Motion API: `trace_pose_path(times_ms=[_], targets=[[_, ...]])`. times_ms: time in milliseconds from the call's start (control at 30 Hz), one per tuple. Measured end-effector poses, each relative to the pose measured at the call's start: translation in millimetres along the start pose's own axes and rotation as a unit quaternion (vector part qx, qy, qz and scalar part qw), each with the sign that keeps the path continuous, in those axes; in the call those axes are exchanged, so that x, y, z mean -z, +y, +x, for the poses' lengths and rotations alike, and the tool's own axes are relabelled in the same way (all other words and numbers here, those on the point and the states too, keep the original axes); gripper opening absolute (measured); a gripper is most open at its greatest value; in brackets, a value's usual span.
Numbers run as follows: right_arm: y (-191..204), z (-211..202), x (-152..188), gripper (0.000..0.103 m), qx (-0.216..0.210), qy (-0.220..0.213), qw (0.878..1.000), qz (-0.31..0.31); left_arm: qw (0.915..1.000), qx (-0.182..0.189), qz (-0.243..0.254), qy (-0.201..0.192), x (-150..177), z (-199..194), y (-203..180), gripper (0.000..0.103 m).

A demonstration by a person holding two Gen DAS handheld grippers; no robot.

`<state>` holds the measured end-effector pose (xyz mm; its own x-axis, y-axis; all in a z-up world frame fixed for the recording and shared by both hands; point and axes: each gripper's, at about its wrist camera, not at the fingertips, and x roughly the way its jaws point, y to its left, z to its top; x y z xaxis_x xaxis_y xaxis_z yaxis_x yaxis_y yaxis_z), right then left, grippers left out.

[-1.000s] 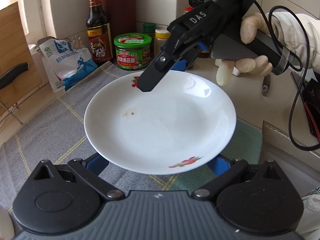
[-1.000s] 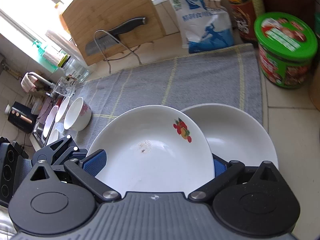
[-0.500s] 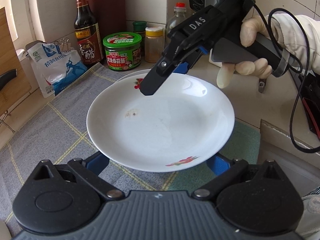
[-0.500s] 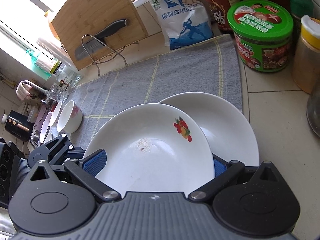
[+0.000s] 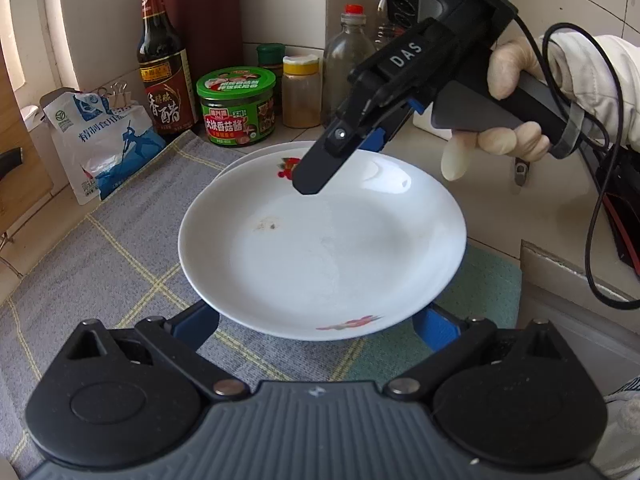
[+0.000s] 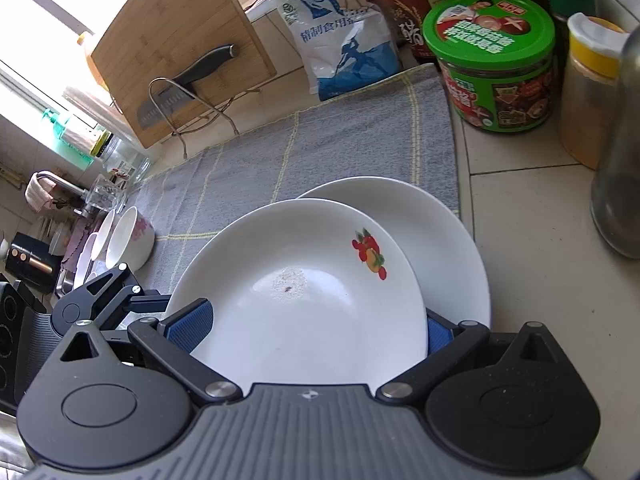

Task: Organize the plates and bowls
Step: 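Carry the held plate over the stacked plates with the right tool, then lower the held plate onto the plate stack with the right tool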

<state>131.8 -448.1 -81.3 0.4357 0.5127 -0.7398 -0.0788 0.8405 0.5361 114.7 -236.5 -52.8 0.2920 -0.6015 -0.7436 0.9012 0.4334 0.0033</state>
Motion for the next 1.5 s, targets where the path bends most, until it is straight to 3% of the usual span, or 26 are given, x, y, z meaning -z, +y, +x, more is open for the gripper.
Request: trace_pose_path(times_ms=[800, 1300, 1500], targets=[[0, -24, 17, 0.103, 0.042, -0.024, 0.999, 0.018, 0.9998, 0.013, 0.012, -0.012, -5, 10, 6, 0.102], [26, -25, 24, 0.103, 0.133, -0.001, 0.991, -0.028, 0.9998, 0.01, 0.006, -0.018, -2, 9, 6, 0.102], [28, -26, 30, 0.103, 0.148, -0.009, 0.988, -0.037, 0.9996, -0.003, 0.002, -0.029, 0, 6, 6, 0.102]])
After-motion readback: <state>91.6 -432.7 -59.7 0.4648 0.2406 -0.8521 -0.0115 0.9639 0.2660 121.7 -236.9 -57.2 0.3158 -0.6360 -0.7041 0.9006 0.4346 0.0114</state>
